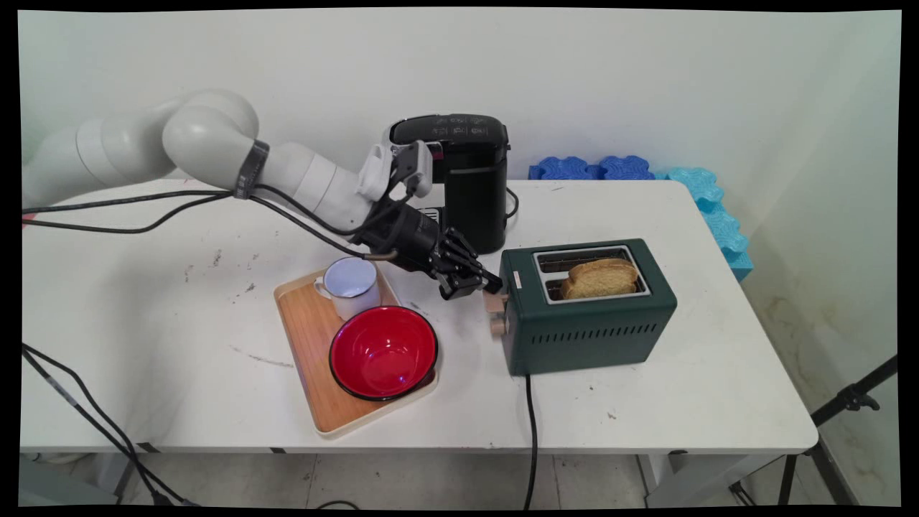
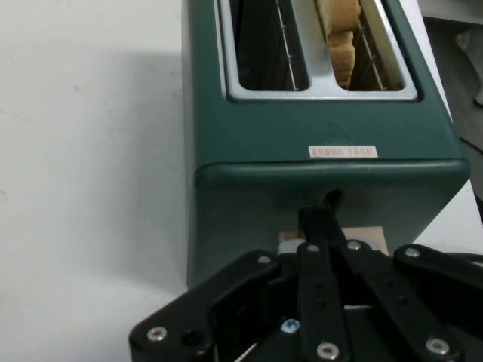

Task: Press the toaster switch

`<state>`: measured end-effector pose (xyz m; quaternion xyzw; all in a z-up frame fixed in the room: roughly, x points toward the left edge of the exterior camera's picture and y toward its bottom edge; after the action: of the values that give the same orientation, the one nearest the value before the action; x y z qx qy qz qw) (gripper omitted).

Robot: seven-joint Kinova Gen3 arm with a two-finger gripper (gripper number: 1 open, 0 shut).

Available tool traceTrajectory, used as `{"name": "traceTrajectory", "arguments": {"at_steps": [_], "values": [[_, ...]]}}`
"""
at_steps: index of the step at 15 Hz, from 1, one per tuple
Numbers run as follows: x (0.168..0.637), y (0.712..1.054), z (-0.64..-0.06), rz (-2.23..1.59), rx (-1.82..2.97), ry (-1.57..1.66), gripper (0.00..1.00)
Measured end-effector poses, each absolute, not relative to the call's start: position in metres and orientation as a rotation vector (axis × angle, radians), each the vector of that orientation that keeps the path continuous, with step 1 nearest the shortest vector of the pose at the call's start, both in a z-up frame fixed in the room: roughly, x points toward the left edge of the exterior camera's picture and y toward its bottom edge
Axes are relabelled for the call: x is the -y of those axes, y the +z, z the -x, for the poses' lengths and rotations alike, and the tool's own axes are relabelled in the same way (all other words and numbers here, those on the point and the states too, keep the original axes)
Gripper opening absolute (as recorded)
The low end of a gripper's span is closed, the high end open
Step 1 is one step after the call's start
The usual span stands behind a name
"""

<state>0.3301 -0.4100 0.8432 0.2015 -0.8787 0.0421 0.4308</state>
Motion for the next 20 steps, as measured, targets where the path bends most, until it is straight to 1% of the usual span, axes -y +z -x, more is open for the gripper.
{"name": "traceTrajectory", "arguments": {"at_steps": [13,20], "values": [[0.41,0.815,-0.329,-0.488,2.21,0.109,0.0],[0.411,0.811,-0.333,-0.483,2.214,0.12,0.0]]}}
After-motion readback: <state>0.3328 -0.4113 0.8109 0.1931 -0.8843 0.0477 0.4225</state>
